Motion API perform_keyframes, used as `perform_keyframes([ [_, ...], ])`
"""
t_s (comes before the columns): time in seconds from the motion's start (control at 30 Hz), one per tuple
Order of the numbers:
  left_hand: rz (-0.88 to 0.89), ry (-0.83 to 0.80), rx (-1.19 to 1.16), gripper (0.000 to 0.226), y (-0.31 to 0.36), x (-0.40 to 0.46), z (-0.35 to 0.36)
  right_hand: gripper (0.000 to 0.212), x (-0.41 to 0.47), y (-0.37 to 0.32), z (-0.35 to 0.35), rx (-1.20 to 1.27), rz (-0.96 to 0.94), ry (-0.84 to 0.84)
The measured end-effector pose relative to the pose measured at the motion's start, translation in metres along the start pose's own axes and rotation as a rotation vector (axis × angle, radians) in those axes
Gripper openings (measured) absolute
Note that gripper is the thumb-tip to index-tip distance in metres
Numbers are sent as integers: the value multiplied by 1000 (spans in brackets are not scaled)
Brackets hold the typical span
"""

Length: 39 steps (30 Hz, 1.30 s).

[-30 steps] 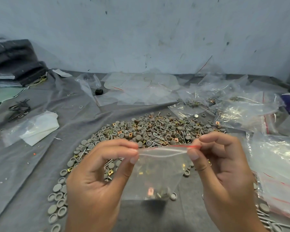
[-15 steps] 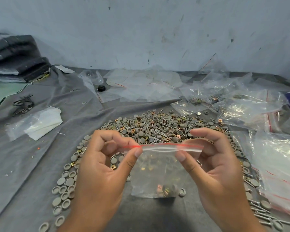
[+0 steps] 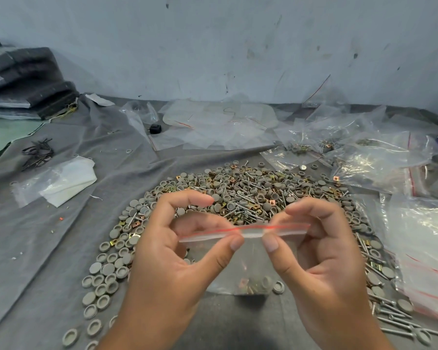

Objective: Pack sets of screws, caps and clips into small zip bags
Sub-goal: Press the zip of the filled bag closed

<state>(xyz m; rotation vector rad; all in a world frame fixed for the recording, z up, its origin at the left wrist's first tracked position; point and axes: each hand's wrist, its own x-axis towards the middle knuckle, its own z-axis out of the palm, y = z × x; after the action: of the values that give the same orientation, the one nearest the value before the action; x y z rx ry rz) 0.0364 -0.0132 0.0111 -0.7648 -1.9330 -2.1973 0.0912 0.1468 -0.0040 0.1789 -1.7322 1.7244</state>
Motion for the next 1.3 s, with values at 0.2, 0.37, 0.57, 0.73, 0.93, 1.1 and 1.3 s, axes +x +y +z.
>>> perform_keyframes([
  [0.2,71,-31,27,39,-1,0,0,41,-3,3,1,-29,45,-48],
  [0.37,85,-34,73,43,-4,0,-1,37,-5,4,3,4,53,-50],
  [0.57,19,-48,31,44,-4,0,0,34,-4,3,5,-9,27,-20],
  [0.73,35,-46,50,41,-4,0,0,42,-5,0,4,-92,34,-40],
  [0.93,47,-38,52,44,-6,2,1,38,-5,0,4,-96,65,-53],
  [1.1,-16,-4,-20,49,-8,4,-4,37,-1,-2,0,30,92,13],
  [1.3,-2,20,-68,50,-8,6,-7,44,1,-1,-3,31,92,44],
])
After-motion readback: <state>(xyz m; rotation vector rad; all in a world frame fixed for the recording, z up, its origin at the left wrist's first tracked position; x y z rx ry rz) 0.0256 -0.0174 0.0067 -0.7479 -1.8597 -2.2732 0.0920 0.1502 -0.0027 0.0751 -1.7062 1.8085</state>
